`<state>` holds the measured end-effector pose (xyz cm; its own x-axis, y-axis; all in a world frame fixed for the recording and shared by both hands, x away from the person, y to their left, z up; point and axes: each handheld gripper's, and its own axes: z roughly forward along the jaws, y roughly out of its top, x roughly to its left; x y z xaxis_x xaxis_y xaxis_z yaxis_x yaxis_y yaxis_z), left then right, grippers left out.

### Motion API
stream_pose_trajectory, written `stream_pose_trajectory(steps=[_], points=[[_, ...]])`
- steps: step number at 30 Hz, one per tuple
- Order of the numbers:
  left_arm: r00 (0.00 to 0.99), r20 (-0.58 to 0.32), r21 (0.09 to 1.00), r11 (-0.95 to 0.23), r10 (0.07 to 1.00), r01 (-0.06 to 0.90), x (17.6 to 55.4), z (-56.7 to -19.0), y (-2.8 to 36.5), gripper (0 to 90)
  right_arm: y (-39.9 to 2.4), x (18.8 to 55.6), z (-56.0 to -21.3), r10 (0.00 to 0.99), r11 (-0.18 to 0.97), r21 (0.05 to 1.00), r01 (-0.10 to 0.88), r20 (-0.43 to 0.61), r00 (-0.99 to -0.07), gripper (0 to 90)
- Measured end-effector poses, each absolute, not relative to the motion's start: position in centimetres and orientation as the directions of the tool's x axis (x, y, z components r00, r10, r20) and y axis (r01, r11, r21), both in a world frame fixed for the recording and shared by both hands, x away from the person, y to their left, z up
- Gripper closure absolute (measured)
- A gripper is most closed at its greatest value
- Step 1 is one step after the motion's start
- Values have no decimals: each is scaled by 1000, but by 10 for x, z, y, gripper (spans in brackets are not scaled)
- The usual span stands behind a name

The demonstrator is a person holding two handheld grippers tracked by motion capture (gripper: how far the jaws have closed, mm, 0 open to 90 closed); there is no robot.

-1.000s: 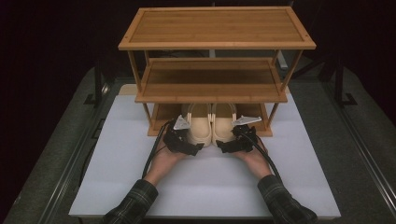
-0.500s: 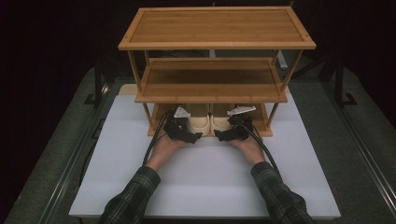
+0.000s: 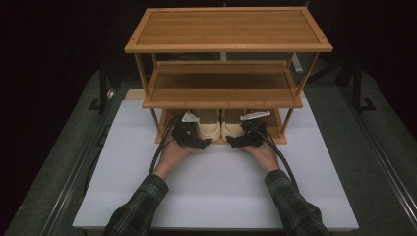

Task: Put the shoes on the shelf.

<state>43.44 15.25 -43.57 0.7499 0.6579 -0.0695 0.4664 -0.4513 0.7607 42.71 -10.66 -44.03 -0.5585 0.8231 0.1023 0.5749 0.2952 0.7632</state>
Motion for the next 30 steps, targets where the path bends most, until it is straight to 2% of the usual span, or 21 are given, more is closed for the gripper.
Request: stream_pose_trajectory(steps=[1, 5, 16, 30], points=[[750, -70, 761, -450, 658, 466, 433, -435, 153, 17, -108, 423, -439, 827, 274, 752, 599, 134, -546, 0], [763, -41, 760, -475, 646, 443, 422, -429, 159, 17, -115, 417, -437, 812, 279, 767, 579, 134, -569, 0], [767, -30, 785, -460, 641, 415, 392, -417, 181, 18, -148, 390, -432, 816, 267, 778, 569, 131, -563, 0], [749, -8, 778, -467, 662, 421, 351, -410, 238, 18, -194, 341, -421, 815, 262, 808, 529, 108, -569, 0]])
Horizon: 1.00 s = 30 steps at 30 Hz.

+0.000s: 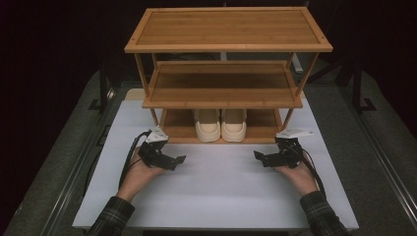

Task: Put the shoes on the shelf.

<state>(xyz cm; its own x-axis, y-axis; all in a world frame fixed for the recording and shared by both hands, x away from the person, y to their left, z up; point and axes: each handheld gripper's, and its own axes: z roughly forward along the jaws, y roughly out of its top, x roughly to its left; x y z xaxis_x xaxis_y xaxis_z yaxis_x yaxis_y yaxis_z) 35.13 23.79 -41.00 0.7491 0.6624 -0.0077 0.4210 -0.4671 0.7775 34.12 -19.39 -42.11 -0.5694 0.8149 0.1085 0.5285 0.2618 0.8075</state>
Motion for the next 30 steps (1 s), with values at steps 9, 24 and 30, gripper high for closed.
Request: stream_pose_trajectory(steps=[9, 24, 30], points=[[744, 12, 769, -482, 668, 420, 322, -408, 265, 17, -219, 315, -423, 825, 249, 812, 527, 107, -555, 0], [728, 43, 719, -527, 684, 453, 282, -420, 302, 17, -252, 283, -434, 850, 269, 782, 563, 82, -521, 0], [701, 56, 687, -537, 711, 490, 270, -430, 321, 17, -277, 264, -450, 867, 323, 720, 615, 37, -498, 0]])
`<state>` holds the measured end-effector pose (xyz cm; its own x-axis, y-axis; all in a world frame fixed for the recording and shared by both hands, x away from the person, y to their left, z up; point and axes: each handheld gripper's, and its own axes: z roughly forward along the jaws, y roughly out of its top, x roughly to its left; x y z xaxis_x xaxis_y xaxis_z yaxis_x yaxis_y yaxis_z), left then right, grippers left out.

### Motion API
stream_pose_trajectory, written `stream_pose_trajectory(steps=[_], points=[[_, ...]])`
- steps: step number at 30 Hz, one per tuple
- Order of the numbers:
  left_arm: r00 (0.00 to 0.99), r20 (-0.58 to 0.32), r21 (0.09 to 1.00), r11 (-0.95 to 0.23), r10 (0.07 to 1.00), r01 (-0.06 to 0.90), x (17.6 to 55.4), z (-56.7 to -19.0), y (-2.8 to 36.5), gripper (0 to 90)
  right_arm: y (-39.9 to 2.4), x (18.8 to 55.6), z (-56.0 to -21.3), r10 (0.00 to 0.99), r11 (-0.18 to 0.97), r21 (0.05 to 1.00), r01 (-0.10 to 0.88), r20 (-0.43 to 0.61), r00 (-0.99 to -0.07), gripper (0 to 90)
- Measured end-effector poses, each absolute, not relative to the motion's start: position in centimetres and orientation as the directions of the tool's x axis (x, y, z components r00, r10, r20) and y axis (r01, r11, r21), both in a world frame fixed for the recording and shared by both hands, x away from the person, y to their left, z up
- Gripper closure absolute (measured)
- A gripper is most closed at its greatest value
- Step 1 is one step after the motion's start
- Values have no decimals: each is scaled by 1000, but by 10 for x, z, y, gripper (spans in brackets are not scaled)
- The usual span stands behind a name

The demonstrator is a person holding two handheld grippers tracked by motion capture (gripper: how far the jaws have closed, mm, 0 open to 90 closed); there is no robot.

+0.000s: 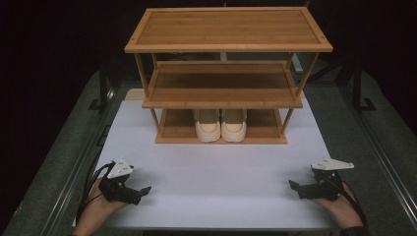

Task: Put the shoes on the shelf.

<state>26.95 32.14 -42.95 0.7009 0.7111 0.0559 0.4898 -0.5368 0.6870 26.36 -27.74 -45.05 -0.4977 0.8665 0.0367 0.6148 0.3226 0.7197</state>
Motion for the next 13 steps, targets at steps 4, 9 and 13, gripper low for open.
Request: stream_pose_trajectory(steps=[4, 9, 13], points=[[686, 55, 661, -541, 726, 520, 266, -441, 334, 17, -285, 257, -458, 872, 339, 689, 641, 25, -488, 0], [678, 11, 688, -498, 735, 528, 265, -450, 343, 11, -285, 257, -458, 874, 344, 684, 643, 17, -486, 0], [679, 14, 687, -500, 734, 527, 265, -451, 342, 11, -285, 256, -458, 875, 343, 684, 643, 16, -484, 0]])
